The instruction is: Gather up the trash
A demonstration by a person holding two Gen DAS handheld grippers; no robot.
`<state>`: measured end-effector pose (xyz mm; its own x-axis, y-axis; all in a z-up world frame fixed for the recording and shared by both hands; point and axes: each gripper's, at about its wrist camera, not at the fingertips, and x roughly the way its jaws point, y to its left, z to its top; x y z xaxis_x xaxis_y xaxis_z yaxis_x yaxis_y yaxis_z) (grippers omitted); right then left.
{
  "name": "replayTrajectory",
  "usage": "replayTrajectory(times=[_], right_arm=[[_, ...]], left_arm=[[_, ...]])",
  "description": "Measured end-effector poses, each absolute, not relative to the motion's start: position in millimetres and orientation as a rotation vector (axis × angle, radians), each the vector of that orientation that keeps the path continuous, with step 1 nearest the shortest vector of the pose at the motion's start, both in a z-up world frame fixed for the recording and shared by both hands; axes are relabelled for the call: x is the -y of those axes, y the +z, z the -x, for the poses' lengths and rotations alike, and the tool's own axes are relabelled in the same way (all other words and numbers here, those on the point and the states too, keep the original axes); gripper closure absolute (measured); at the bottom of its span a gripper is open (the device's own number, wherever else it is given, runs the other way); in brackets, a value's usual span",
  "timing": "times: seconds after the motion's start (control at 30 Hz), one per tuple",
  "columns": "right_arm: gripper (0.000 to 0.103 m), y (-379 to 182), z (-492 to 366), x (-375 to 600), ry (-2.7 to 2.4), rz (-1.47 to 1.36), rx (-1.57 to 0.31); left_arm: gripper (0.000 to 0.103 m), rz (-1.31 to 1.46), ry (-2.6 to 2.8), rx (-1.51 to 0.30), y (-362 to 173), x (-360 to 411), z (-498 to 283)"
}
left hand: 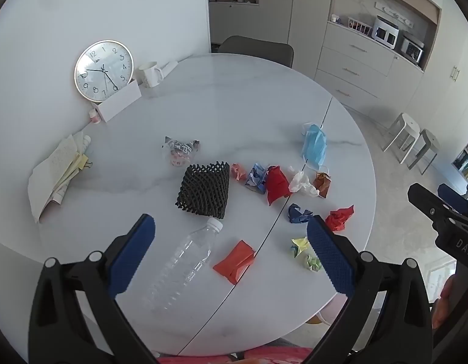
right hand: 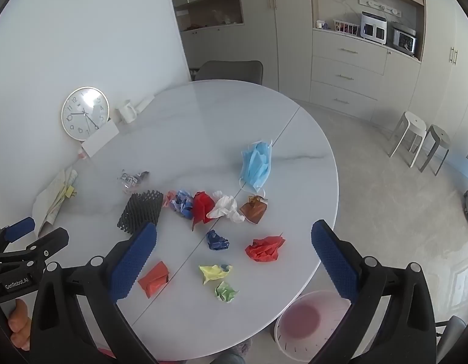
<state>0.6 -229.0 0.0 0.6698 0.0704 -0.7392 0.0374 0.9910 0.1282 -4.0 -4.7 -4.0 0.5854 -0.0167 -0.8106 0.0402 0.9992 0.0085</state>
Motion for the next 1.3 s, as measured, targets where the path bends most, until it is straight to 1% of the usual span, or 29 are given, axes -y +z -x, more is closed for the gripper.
replayTrajectory(times=[1.3], right_arm=[[0.002, -5.9, -6.8, 227.9, 0.036, -0.131, -0.866]], left_arm=[[0.007, -0.007, -0.025, -0.976, -9.7, -0.4, 0.9]])
